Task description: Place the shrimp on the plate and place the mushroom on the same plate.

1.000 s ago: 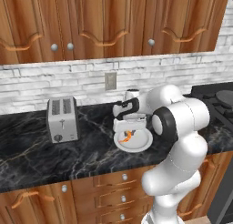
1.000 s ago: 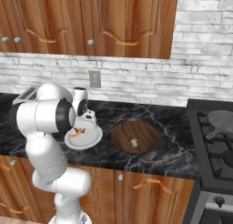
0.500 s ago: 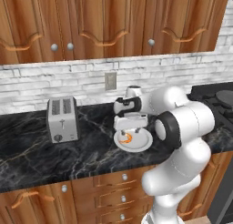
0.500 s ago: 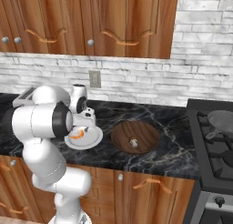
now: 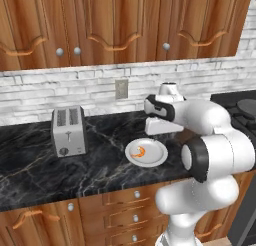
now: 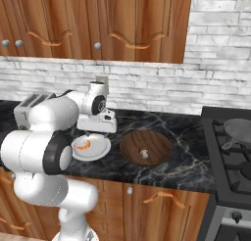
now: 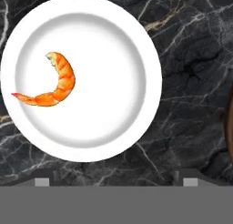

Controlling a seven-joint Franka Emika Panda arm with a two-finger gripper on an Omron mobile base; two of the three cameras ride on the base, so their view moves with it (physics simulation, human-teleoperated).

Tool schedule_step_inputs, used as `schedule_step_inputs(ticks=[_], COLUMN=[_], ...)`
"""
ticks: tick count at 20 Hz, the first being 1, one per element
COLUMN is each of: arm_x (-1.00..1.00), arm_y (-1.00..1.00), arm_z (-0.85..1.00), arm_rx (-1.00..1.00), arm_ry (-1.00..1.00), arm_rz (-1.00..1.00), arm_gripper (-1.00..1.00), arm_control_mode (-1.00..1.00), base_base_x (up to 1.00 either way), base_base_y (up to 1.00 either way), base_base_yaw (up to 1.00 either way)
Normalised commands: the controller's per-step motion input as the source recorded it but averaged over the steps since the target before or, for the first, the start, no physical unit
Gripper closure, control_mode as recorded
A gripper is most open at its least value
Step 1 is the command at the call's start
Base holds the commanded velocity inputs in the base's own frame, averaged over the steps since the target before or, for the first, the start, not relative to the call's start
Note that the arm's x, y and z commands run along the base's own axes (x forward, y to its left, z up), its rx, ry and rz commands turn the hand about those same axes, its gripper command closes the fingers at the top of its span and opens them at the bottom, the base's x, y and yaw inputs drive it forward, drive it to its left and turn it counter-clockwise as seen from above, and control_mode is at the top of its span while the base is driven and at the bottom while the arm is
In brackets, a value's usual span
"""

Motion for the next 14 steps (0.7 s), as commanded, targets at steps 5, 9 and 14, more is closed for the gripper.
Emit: schedule_step_inputs(ticks=[5,9,14], arm_x=[0.00,0.00,0.13], arm_y=[-1.00,-1.00,-0.98], arm_z=[0.08,-0.22,0.06], arm_rx=[0.00,0.01,0.07], arm_ry=[0.04,0.13,0.08], arm_rz=[-0.03,-0.03,0.00], arm_gripper=[-1.00,-1.00,-1.00], arm_control_mode=[-1.00,-1.00,-1.00], base_base_x=[0.00,0.00,0.00], base_base_y=[0.00,0.00,0.00], base_base_yaw=[0.00,0.00,0.00])
